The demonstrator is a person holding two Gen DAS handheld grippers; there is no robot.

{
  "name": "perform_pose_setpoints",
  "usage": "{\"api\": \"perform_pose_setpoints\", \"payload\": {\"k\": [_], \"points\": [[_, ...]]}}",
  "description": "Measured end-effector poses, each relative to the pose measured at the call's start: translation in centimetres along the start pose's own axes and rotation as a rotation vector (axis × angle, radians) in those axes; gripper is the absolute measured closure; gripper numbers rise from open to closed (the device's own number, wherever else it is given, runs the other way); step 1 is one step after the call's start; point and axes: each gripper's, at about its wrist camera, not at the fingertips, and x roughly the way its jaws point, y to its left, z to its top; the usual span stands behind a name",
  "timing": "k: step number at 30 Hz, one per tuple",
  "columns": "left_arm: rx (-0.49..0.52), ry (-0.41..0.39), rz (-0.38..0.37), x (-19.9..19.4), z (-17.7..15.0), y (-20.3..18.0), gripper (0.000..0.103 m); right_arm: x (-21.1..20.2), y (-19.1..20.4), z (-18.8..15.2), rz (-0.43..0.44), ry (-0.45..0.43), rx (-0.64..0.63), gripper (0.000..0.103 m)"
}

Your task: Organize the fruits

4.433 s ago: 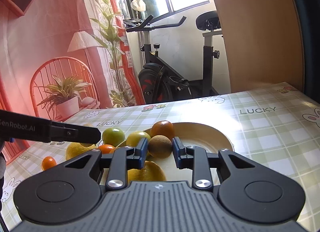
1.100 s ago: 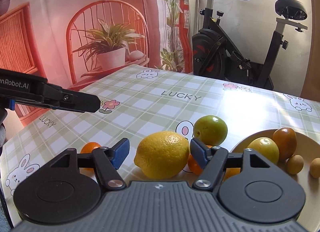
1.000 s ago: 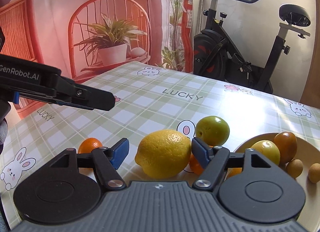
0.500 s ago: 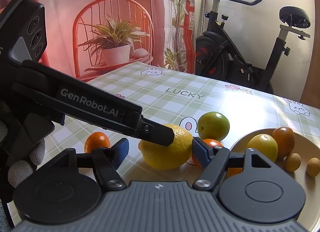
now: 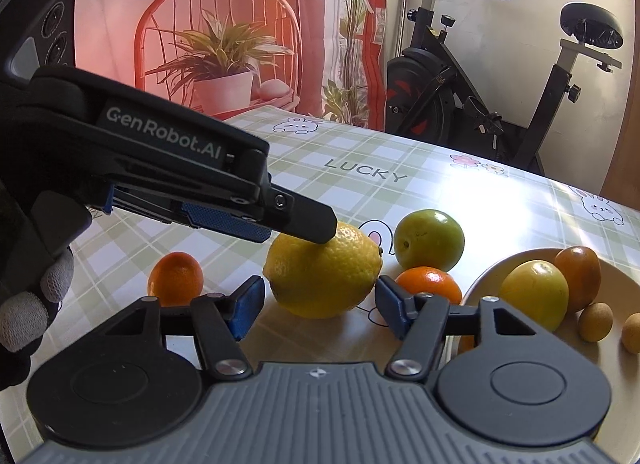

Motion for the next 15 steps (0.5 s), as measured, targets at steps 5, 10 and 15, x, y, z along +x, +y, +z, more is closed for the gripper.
{"api": "perform_pose_setpoints", "payload": {"k": [5, 10, 15], "points": [[0.064, 0.014, 0.009, 0.5, -0.6, -1.1, 0.049, 0.2, -0.4, -0.2, 0.0, -0.01, 0.018, 0.04], [0.093, -0.004, 0.017, -0.6, -1.1, -1.9, 0.049, -0.3, -0.5, -0.2, 0.009, -0.014, 0.037, 0.042], [0.132, -0.034, 0.031, -2.0, -0.9, -3.4, 0.049, -1.9, -0.3, -0.2, 0.013, -0.064, 0.038, 0.042]]}}
